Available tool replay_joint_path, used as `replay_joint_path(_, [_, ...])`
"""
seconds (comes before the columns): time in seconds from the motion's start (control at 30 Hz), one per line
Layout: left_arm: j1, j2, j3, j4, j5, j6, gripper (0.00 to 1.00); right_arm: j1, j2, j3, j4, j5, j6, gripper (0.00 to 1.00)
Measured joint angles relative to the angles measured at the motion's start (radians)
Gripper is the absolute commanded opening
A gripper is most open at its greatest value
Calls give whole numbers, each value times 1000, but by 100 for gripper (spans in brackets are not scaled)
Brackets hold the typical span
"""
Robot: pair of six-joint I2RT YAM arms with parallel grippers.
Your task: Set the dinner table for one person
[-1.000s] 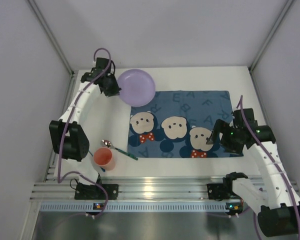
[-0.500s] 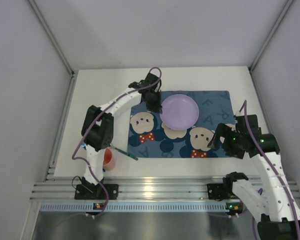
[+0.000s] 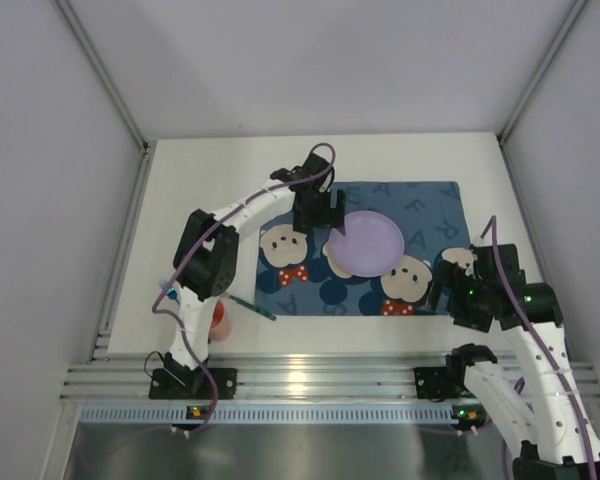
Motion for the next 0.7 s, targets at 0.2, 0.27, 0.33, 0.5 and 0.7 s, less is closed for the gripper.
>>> replay_joint_path(0.2, [12, -212, -7, -141, -210, -8, 98, -1, 43, 33, -5, -4, -12, 100])
replay_joint_path(0.27, [22, -309, -6, -201, -298, -14, 98, -1, 74, 69, -2, -7, -20, 100])
replay_joint_path(0.33, [45, -424, -8, -280, -392, -33, 96, -1, 101, 96, 7, -13, -28, 100])
replay_joint_path(0.5, [172, -635, -123, -407, -483, -82, 93, -1, 144, 109, 27, -43, -46, 100])
replay_joint_path(0.7, [275, -706, -299, -557, -509, -160, 98, 0, 169, 104, 56, -61, -62, 100])
